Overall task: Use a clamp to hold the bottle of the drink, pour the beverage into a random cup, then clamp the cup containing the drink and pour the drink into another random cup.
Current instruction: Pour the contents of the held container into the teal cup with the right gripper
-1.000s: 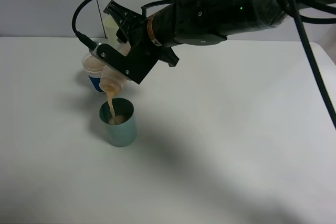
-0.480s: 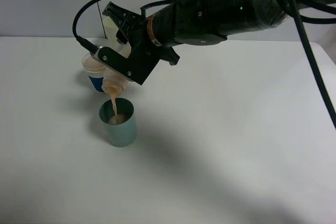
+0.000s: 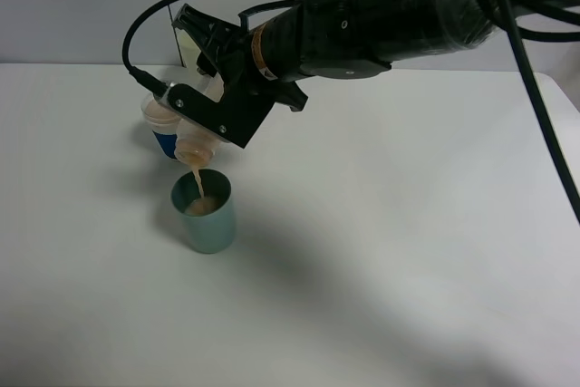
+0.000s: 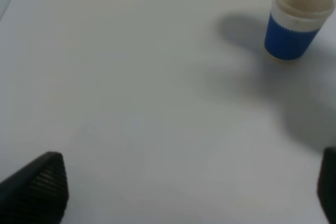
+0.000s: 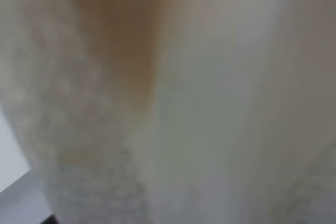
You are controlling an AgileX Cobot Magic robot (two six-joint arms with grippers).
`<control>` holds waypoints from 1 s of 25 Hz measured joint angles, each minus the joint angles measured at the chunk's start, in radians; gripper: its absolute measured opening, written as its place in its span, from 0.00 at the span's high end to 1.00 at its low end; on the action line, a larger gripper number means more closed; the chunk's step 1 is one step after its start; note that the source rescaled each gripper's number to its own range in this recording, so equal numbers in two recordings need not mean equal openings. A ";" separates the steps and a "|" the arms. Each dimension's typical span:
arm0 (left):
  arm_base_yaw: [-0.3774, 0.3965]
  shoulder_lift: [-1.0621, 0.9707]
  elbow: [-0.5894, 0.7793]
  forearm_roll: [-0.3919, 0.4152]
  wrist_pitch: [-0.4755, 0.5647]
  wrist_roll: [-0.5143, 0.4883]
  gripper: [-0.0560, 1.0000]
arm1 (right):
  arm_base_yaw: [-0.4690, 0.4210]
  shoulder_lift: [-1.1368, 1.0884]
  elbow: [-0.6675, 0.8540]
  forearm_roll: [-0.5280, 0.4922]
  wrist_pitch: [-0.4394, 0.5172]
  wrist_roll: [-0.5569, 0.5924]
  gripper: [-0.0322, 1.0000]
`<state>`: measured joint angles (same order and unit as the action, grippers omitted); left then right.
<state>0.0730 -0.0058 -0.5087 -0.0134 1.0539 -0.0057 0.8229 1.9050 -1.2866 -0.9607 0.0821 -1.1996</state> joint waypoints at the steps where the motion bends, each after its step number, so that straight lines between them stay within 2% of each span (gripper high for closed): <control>1: 0.000 0.000 0.000 0.000 0.000 0.000 0.15 | 0.000 0.000 0.000 0.000 -0.002 -0.006 0.97; 25: 0.000 0.000 0.000 0.000 0.000 0.000 0.15 | 0.016 -0.002 0.000 0.000 -0.019 -0.055 0.97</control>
<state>0.0730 -0.0058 -0.5087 -0.0134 1.0539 -0.0057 0.8387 1.9035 -1.2866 -0.9607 0.0635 -1.2551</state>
